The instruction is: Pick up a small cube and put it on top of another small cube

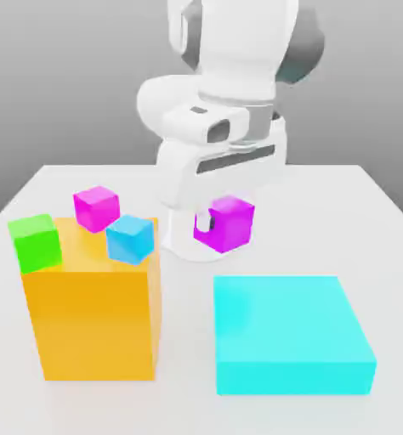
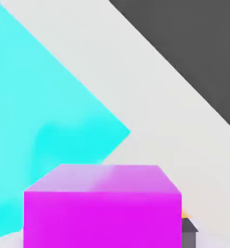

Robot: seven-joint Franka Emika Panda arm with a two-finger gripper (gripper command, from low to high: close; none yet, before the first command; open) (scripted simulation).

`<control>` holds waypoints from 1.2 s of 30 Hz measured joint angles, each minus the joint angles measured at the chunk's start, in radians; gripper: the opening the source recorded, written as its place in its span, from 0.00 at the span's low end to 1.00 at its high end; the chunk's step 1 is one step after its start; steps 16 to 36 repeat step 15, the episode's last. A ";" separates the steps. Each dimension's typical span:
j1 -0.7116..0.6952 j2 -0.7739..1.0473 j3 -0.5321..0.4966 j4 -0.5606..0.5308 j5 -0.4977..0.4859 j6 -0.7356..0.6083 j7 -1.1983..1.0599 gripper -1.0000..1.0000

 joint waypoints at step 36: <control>-0.276 -0.207 -0.204 -0.122 -0.086 -0.089 -0.029 1.00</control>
